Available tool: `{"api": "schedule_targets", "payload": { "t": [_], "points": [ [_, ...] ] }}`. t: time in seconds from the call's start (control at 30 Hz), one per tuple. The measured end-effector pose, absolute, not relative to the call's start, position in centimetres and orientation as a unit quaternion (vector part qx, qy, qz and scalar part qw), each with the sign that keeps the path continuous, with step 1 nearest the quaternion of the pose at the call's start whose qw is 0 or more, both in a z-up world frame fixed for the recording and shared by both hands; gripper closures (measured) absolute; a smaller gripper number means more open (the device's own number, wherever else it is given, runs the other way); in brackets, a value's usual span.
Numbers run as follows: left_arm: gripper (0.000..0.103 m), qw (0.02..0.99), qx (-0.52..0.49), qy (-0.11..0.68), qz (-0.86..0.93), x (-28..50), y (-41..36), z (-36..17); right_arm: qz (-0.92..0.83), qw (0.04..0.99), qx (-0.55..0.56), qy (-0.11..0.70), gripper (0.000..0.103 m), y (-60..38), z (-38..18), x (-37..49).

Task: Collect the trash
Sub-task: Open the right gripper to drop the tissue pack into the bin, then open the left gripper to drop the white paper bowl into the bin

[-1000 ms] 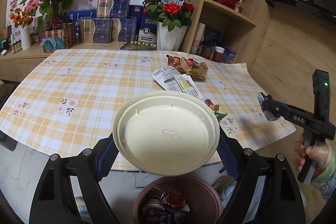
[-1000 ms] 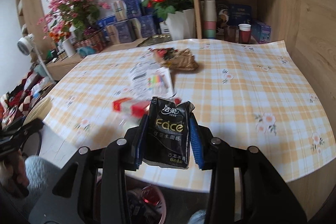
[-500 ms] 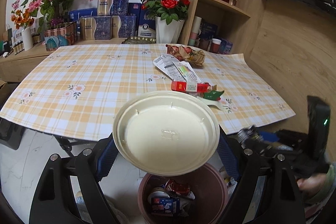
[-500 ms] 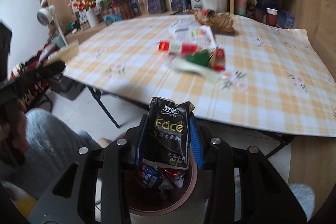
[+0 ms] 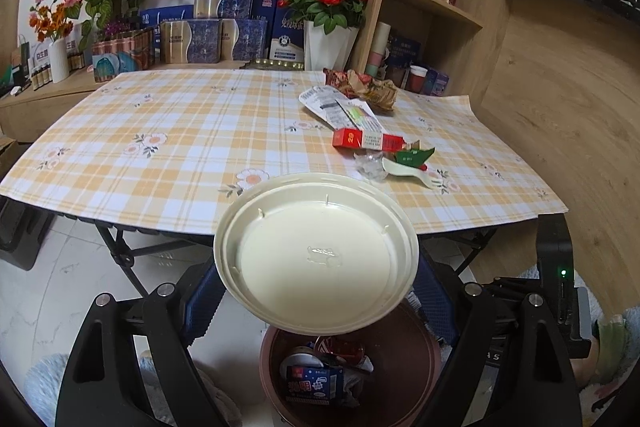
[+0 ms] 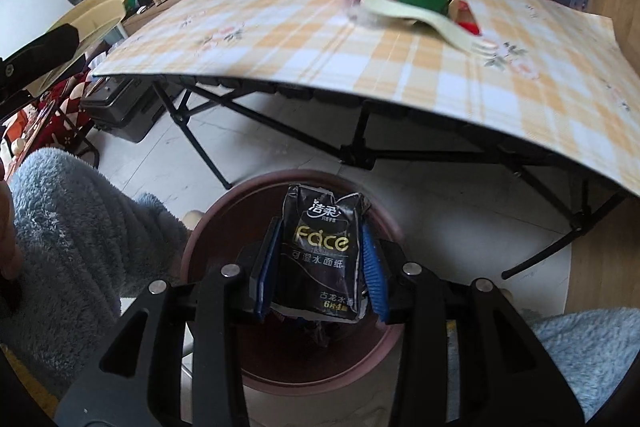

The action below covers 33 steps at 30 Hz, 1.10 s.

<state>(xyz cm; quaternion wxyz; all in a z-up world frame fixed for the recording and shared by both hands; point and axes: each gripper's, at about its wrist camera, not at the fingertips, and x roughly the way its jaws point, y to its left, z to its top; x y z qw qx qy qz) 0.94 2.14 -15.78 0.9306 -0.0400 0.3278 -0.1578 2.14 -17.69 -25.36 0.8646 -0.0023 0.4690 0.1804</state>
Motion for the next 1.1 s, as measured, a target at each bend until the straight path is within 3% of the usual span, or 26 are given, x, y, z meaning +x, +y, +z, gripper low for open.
{"api": "schedule_targets", "payload": {
  "t": [0.23, 0.5, 0.6, 1.1],
  "points": [
    [0.02, 0.918, -0.058, 0.356, -0.165, 1.9, 1.8, -17.3, 0.201, 0.853, -0.019, 0.481, 0.052, -16.5, -26.0, 2.0],
    [0.02, 0.916, -0.06, 0.363, -0.159, 2.2, 1.7, -17.8, 0.176, 0.87, -0.021, 0.46, 0.014, -17.2, -25.0, 1.8],
    [0.02, 0.915, -0.049, 0.367, -0.162, 2.2, 1.2, -18.0, 0.133, 0.891, -0.019, 0.433, 0.009, -18.4, -24.0, 1.8],
    [0.02, 0.888, 0.028, 0.411, -0.204, 2.5, -2.7, -20.3, 0.007, 0.92, 0.031, 0.39, 0.006, -24.1, -22.5, 2.5]
  ]
}}
